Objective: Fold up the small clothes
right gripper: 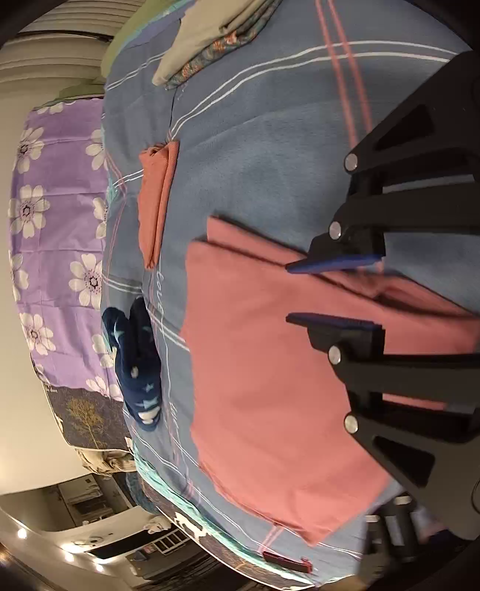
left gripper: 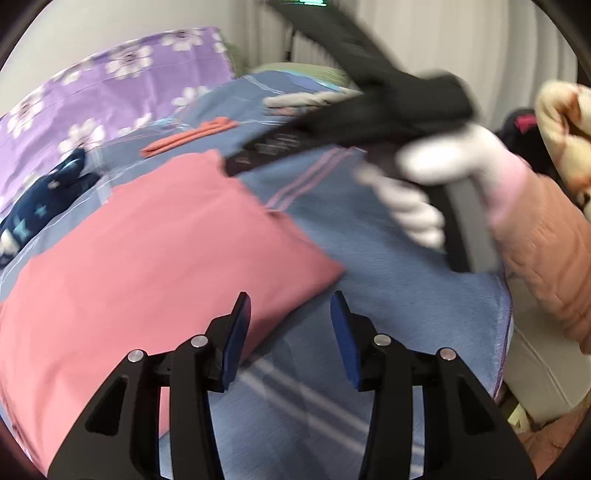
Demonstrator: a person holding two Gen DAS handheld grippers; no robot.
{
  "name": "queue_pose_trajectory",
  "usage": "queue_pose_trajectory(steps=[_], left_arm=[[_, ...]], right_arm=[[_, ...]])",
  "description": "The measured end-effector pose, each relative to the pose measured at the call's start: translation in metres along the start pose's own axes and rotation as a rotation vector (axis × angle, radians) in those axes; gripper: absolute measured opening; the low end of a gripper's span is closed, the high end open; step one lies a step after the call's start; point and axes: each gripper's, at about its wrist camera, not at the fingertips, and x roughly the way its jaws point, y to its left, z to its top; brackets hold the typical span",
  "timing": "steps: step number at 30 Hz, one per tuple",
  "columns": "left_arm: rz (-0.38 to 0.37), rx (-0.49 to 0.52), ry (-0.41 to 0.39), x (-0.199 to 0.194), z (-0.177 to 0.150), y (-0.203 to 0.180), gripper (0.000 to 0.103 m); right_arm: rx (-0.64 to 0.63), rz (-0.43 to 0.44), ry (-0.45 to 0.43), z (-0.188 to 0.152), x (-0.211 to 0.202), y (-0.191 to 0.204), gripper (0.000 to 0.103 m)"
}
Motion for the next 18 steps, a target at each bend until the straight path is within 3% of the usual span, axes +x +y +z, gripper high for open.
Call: queue_pose_trajectory(steps=[9, 18], left_arm=[[0.100, -0.114, -0.064, -0.044, -0.031, 0.066, 0.052], [0.225, -0.301, -0.089, -0.097, -0.082, 0.140, 0.052]], right_arm=[[-0.143, -0.019, -0.037, -0.018, -0.023, 0.077, 0.037], [-0.302, 0.057, -0.025, -0.022, -0.004, 0.175, 0.042]])
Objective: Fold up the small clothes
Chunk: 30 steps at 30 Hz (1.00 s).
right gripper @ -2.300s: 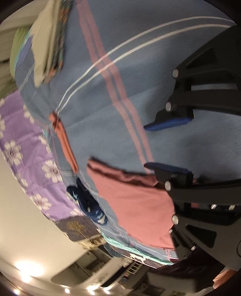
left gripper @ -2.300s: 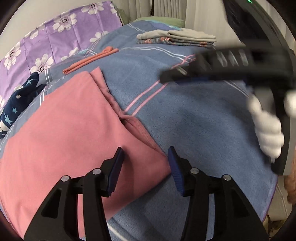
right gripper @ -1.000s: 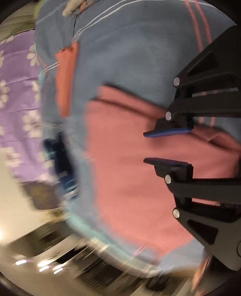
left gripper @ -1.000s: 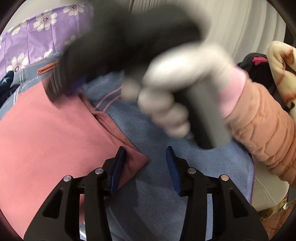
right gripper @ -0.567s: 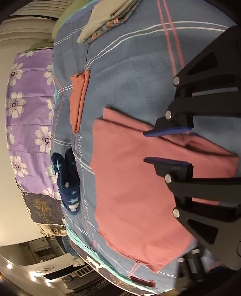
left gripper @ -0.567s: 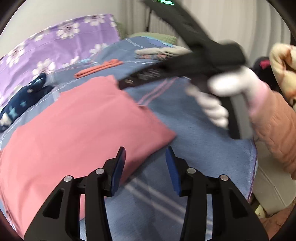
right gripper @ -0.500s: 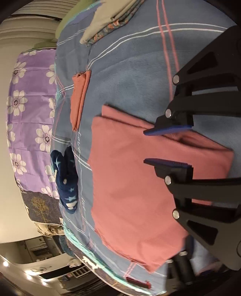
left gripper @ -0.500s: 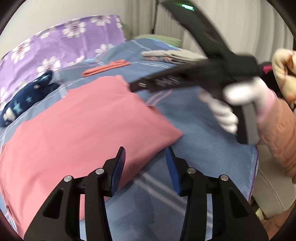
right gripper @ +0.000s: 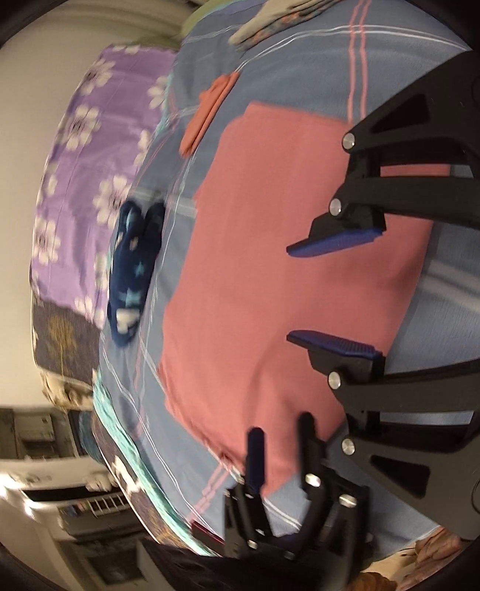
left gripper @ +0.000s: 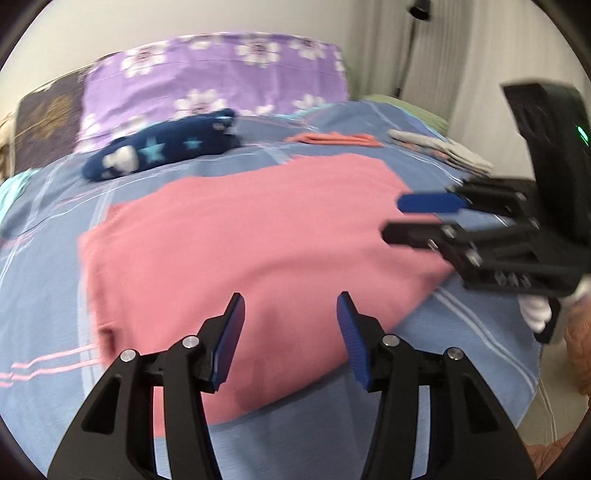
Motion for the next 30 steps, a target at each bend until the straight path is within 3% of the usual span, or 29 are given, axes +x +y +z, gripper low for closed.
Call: queue_pose_trajectory(steps=[5, 7, 8, 11, 15, 18, 23, 28, 30], left_arm=[[0.110, -0.163, -0.044, -0.022, -0.004, 0.081, 0.057], [0.115, -0.243, -0.044, -0.026, -0.005, 0.114, 0.057], [0.096, -0.279, -0.040, -0.026, -0.006, 0.126, 0.057], [-0.127, -0.465, -0.016, -0.016, -0.007, 0.176, 0.057], [-0.147, -0.522, 0.063, 0.014, -0.002, 0.204, 0.057], [-0.208, -0.562, 0.106, 0.041, 0.002, 0.216, 0.057], [-0.323, -0.559, 0.098, 0.074, 0.024, 0.220, 0.061], [-0.382, -0.536, 0.037, 0.102, 0.041, 0.219, 0.061], [-0.385, -0.545, 0.017, 0.103, 0.040, 0.221, 0.054]], right_arm=[[-0.144, 0.079, 0.009, 0.009, 0.011, 0.064, 0.048], [-0.204, 0.111, 0.014, 0.007, 0.017, 0.088, 0.050], [-0.231, 0.126, 0.020, 0.006, 0.019, 0.098, 0.051], [-0.285, 0.156, 0.034, 0.000, 0.027, 0.124, 0.052], [-0.295, 0.165, 0.059, -0.005, 0.036, 0.141, 0.052], [-0.294, 0.147, 0.067, -0.006, 0.042, 0.150, 0.052], [-0.311, 0.092, 0.078, -0.005, 0.058, 0.168, 0.052], [-0.330, -0.017, 0.060, -0.001, 0.075, 0.186, 0.053], [-0.319, -0.042, 0.063, 0.003, 0.082, 0.189, 0.052]])
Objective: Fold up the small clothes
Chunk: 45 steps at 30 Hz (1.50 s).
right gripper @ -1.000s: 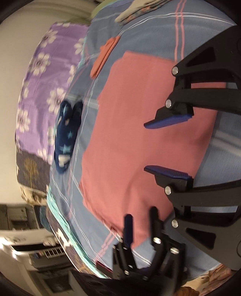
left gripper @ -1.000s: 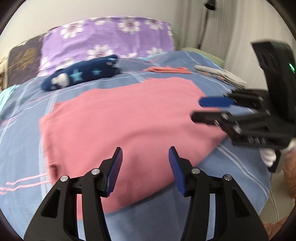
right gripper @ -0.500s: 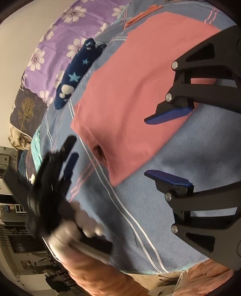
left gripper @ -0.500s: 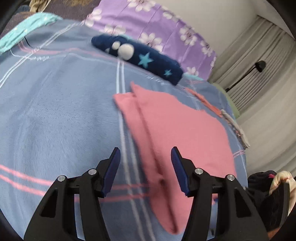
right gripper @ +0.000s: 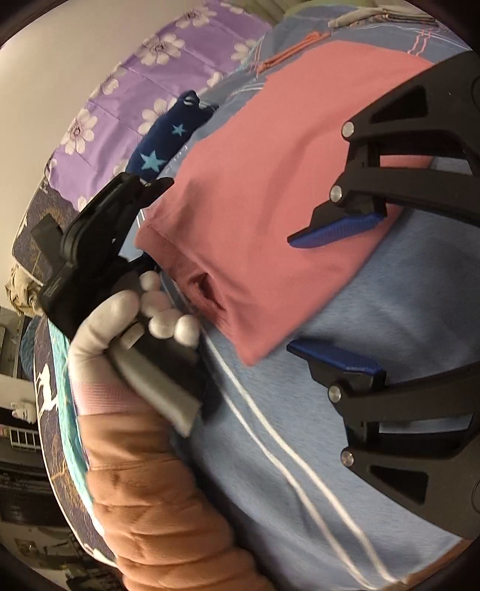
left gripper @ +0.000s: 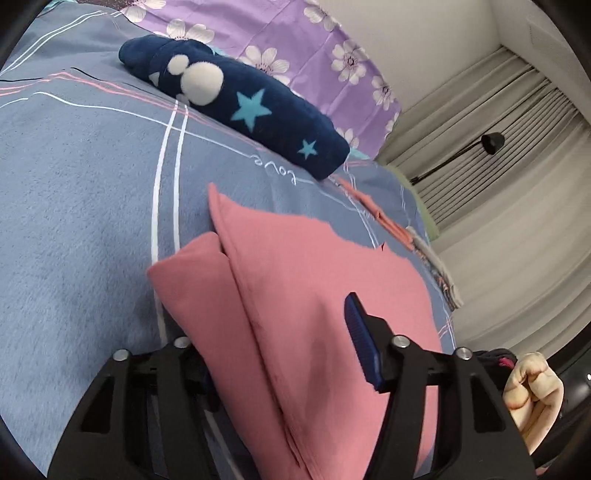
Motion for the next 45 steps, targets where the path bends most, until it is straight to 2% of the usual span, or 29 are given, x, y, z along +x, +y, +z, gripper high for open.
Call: queue_pose_trajectory(steps=[5, 6, 11, 14, 16, 17, 18, 23, 29, 34, 40, 45], left_arm=[[0.008, -0.063, -0.026, -0.006, -0.001, 0.014, 0.025], [0.019, -0.066, -0.028, -0.007, -0.002, 0.015, 0.024], [0.056, -0.034, -0.022, -0.003, -0.001, 0.011, 0.024], [0.060, -0.030, -0.021, -0.002, -0.001, 0.011, 0.024], [0.060, -0.030, -0.020, -0.002, 0.000, 0.012, 0.024], [0.061, -0.029, -0.020, -0.002, 0.000, 0.011, 0.024], [0.065, -0.027, -0.021, -0.002, 0.000, 0.011, 0.024], [0.075, -0.026, -0.020, -0.001, 0.001, 0.011, 0.017], [0.068, -0.037, -0.011, 0.001, 0.002, 0.012, 0.015], [0.066, -0.040, 0.000, 0.001, 0.007, 0.007, 0.012], [0.078, 0.021, -0.012, -0.004, 0.022, -0.026, 0.012], [0.125, 0.088, -0.033, -0.004, 0.030, -0.062, 0.011]], right_arm=[[0.005, -0.056, 0.008, 0.010, 0.011, 0.007, 0.052], [-0.001, -0.068, 0.008, 0.011, 0.013, 0.007, 0.052], [-0.028, -0.154, 0.015, 0.019, 0.023, 0.015, 0.052], [-0.040, -0.181, 0.013, 0.025, 0.031, 0.018, 0.048], [-0.026, -0.137, 0.022, 0.028, 0.033, 0.016, 0.028], [-0.023, -0.144, 0.024, 0.028, 0.034, 0.016, 0.015], [-0.027, -0.161, 0.022, 0.028, 0.035, 0.017, 0.011], [0.026, -0.132, 0.017, 0.029, 0.033, 0.008, 0.007], [0.081, -0.094, 0.001, 0.028, 0.030, -0.002, 0.006], [0.154, -0.028, -0.058, 0.027, 0.017, -0.016, 0.005], [0.257, 0.012, -0.155, 0.022, -0.012, -0.046, 0.005], [0.347, 0.039, -0.204, 0.008, -0.032, -0.075, 0.005]])
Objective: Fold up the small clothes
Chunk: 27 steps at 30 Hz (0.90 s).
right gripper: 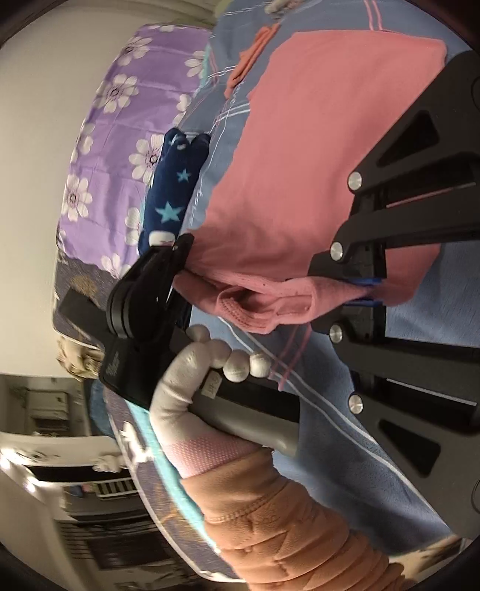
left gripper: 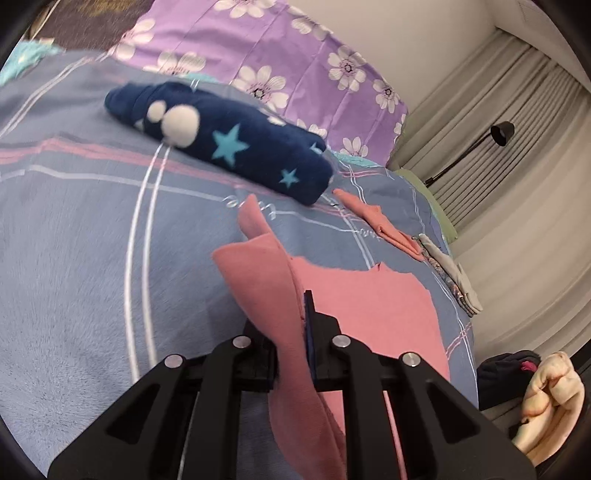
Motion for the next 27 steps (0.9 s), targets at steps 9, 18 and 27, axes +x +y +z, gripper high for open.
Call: queue_pose_trajectory(steps=[9, 18, 27], left_arm=[[0.049, 0.030, -0.002, 0.011, 0.010, -0.048, 0.011], [0.089, 0.103, 0.026, 0.051, 0.013, -0.117, 0.011], [0.093, 0.191, 0.083, 0.106, 0.006, -0.186, 0.010]], right_arm=[[0.180, 0.048, -0.041, -0.011, -0.030, -0.060, 0.005], [0.340, 0.089, -0.069, -0.034, -0.054, -0.120, 0.005], [0.474, 0.062, -0.114, -0.069, -0.082, -0.181, 0.005]])
